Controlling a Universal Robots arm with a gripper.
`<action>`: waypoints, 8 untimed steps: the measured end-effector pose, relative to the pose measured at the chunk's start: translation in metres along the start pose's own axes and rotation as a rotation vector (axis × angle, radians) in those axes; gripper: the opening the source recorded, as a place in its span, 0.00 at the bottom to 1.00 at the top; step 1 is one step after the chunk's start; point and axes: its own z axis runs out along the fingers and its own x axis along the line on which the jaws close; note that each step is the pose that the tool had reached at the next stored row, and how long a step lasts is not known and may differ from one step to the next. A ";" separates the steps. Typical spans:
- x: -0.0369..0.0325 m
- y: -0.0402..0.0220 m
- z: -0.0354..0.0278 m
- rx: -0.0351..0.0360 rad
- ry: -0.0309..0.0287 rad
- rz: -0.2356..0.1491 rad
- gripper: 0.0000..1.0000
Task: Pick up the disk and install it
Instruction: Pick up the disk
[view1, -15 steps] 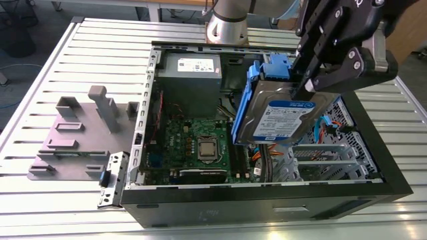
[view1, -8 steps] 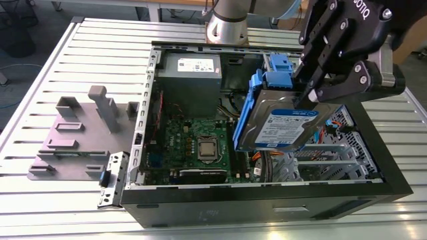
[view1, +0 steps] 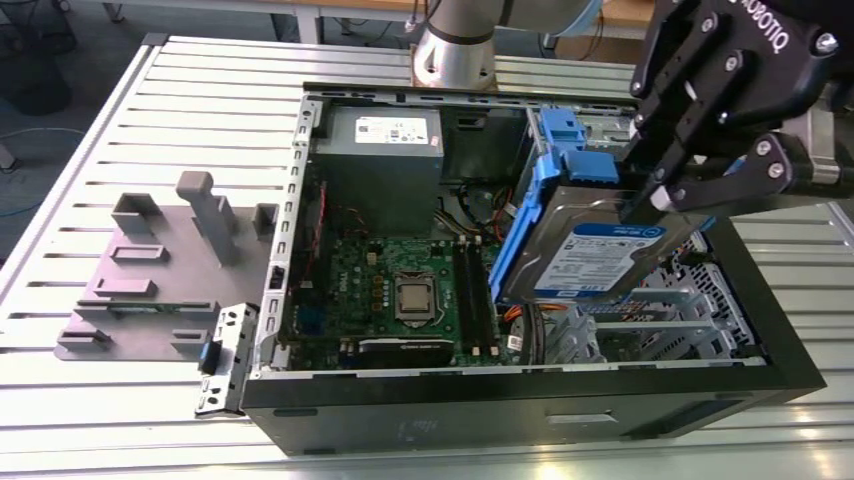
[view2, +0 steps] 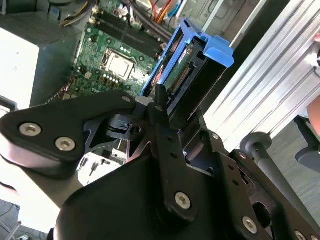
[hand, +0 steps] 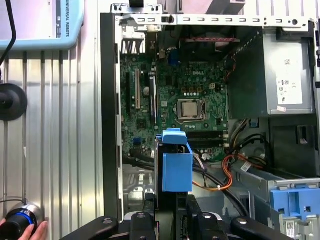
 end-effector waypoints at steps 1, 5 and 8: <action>-0.0002 -0.0037 0.0000 -0.0004 0.0001 0.000 0.35; -0.0007 -0.0178 -0.0003 -0.0015 0.0002 0.000 0.35; -0.0011 -0.0278 -0.0005 -0.0018 0.0001 0.000 0.35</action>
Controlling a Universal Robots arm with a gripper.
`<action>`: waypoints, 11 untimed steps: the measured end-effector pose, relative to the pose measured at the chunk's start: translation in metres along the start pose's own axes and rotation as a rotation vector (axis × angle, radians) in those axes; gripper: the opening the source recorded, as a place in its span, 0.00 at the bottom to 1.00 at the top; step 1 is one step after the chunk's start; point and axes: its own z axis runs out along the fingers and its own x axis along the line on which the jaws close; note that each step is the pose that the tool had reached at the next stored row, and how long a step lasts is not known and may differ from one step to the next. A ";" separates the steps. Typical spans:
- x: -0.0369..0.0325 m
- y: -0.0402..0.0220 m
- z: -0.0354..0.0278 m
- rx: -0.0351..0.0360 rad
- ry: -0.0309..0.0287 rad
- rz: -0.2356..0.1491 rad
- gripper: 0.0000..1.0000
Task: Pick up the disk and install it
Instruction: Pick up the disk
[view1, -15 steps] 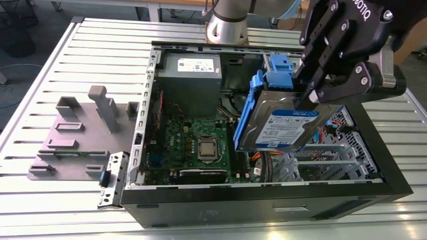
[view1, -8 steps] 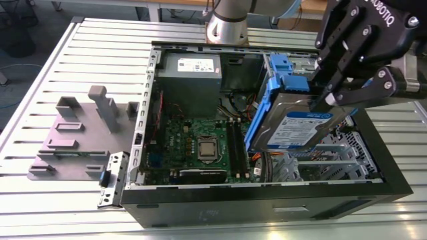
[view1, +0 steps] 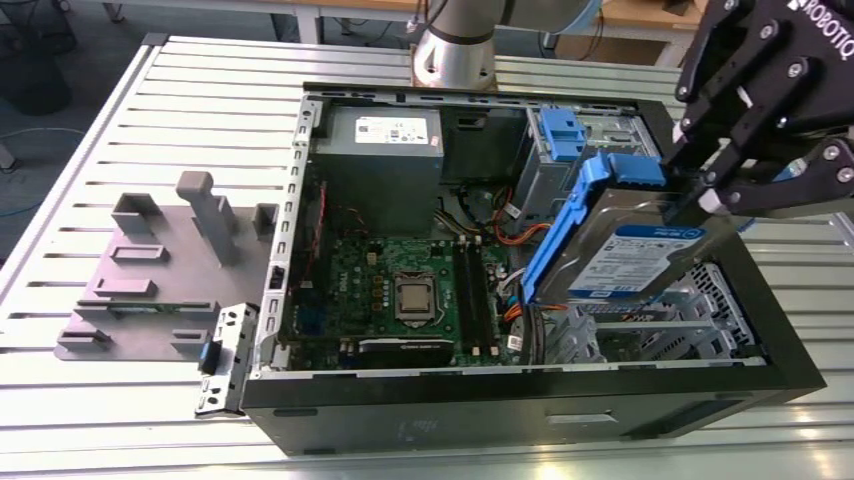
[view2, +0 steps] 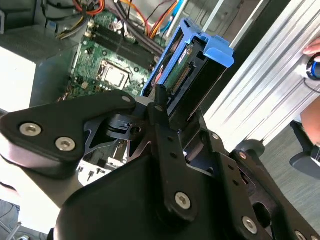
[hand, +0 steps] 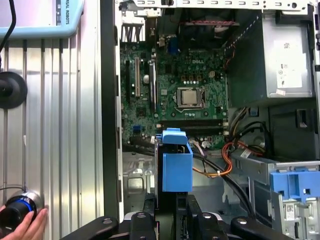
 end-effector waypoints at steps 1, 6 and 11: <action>-0.0001 -0.0033 -0.0001 -0.0001 0.0001 0.000 0.35; -0.0008 -0.0203 -0.0006 -0.0002 0.0001 0.000 0.35; -0.0015 -0.0352 -0.0010 -0.0002 0.0001 0.000 0.35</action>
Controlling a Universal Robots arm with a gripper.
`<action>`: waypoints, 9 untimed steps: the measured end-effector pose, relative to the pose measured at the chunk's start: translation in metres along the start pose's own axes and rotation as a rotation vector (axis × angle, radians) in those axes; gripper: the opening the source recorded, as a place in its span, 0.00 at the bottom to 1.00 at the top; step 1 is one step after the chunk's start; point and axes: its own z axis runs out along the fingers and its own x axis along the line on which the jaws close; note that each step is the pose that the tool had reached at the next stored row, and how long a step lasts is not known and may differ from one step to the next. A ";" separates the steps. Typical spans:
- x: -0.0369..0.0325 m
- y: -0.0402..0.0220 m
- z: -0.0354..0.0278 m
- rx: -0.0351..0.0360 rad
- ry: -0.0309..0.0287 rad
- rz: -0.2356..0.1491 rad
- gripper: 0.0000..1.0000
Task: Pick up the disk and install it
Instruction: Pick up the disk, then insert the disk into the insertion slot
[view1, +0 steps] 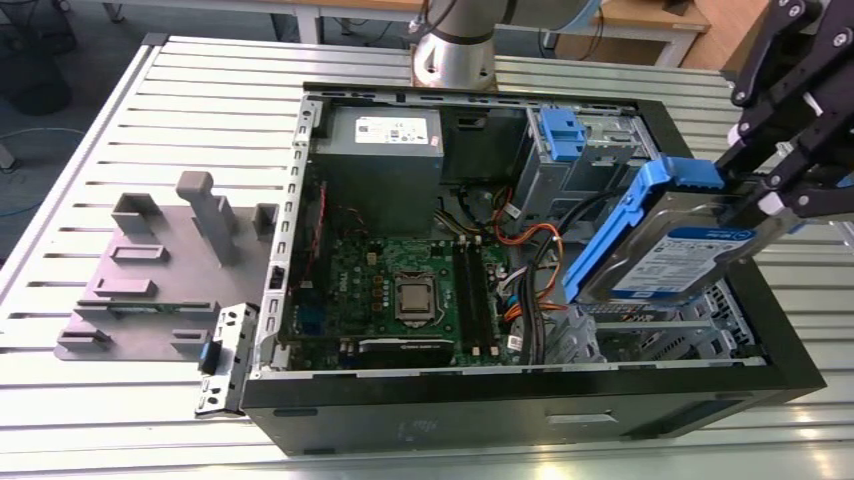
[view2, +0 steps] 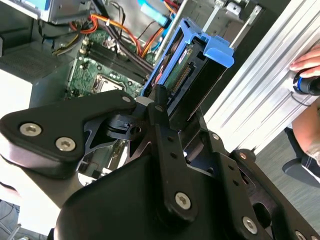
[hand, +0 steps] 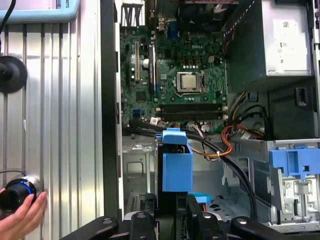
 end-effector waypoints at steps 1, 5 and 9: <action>-0.0001 -0.0025 -0.0001 0.0000 0.0001 0.000 0.35; -0.0005 -0.0124 -0.0002 -0.0001 0.0001 -0.001 0.35; -0.0007 -0.0180 0.0013 -0.0002 0.0003 -0.002 0.35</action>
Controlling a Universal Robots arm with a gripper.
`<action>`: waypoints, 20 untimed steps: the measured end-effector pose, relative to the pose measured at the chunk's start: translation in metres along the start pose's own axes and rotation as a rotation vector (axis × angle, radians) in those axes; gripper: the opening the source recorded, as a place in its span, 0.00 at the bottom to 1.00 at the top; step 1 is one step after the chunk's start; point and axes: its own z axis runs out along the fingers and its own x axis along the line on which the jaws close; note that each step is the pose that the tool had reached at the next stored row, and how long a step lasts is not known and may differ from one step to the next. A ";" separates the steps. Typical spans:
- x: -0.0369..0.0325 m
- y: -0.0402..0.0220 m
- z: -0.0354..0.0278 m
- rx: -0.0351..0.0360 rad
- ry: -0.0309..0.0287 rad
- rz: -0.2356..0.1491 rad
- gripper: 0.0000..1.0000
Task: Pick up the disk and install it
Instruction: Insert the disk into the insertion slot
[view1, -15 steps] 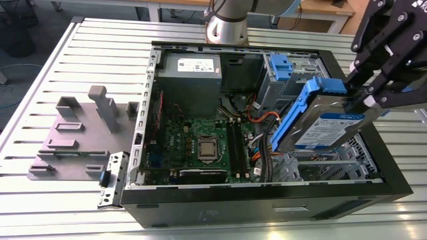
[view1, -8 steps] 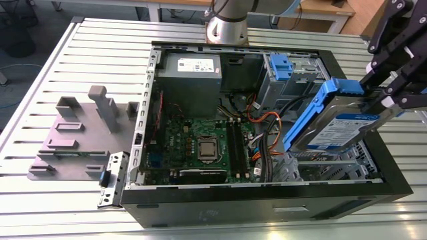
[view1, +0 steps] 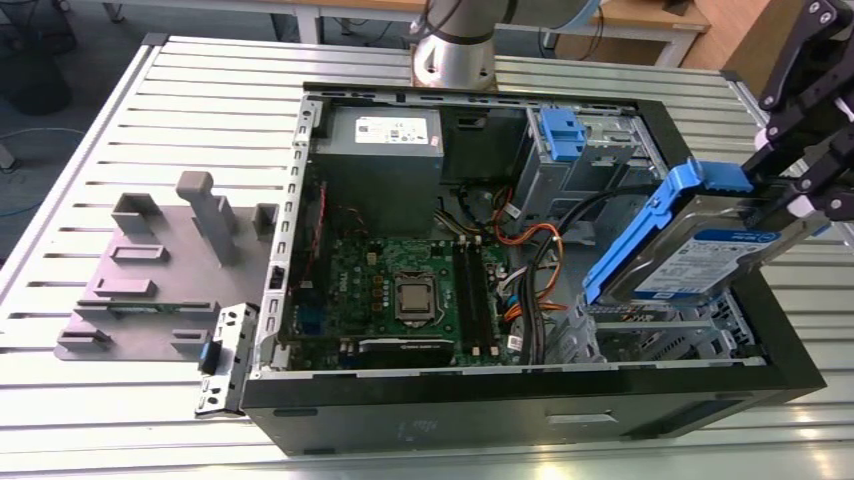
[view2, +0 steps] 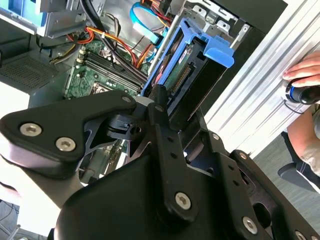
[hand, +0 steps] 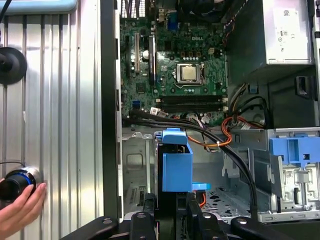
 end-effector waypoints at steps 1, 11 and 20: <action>0.0000 -0.0005 0.0005 0.0000 0.0000 0.000 0.35; 0.0001 -0.0037 0.0029 0.0000 -0.0002 0.000 0.35; 0.0012 -0.0065 0.0073 -0.0012 0.0006 -0.015 0.35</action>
